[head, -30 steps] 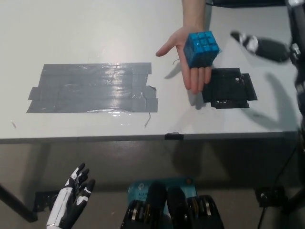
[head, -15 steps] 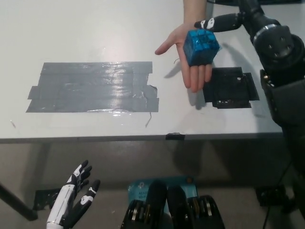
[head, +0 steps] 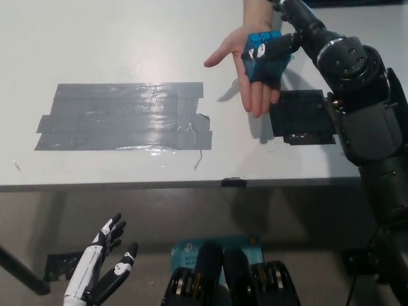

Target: A person hands a rubik's cube to the robot and rhe robot picks it up with its right hand and places it on the black spot on the desk infron tof it

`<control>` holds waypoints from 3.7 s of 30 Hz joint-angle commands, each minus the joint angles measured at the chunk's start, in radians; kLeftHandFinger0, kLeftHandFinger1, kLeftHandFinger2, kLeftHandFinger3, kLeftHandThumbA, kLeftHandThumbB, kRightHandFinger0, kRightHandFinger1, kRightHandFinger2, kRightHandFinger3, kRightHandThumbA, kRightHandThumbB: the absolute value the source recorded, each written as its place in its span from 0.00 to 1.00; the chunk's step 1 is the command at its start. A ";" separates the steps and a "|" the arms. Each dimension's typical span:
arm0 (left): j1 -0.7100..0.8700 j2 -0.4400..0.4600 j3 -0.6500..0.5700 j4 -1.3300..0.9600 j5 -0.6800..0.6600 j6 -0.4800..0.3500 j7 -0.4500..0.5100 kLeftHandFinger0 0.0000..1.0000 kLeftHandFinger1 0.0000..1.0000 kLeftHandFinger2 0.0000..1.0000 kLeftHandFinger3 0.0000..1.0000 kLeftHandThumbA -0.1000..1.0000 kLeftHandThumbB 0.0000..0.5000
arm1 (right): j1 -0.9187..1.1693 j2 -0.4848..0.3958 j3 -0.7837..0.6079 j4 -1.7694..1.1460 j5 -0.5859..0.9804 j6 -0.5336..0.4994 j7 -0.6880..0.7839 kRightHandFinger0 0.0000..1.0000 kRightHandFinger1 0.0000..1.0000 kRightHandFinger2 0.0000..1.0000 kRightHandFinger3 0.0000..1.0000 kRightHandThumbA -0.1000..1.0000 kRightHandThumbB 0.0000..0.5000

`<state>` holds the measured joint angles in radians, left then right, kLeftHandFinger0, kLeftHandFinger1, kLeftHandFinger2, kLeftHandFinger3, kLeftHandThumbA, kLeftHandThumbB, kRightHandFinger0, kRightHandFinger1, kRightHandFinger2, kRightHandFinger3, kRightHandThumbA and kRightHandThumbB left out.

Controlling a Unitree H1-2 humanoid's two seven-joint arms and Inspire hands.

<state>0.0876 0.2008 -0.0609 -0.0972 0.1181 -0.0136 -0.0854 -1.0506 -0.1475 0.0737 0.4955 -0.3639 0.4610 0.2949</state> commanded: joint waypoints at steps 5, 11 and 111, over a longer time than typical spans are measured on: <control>-0.004 0.013 -0.004 -0.030 0.021 -0.014 -0.008 1.00 1.00 1.00 1.00 0.59 0.24 | -0.086 -0.017 -0.041 -0.011 -0.038 0.009 0.155 1.00 1.00 1.00 1.00 0.98 0.80; -0.008 0.009 -0.007 -0.035 0.032 0.004 -0.008 1.00 1.00 1.00 1.00 0.58 0.27 | -0.129 -0.036 -0.033 0.024 -0.133 0.009 0.227 1.00 1.00 1.00 1.00 1.00 0.92; -0.055 0.012 0.007 -0.039 0.003 0.035 -0.026 1.00 0.96 0.97 1.00 0.25 0.30 | 0.018 -0.159 -0.058 -0.038 -0.259 -0.027 0.071 0.52 0.75 0.97 0.94 0.00 0.47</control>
<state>0.0254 0.2040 -0.0602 -0.1074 0.1349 0.0232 -0.1009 -1.0183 -0.2827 0.0004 0.3912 -0.6532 0.4610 0.4635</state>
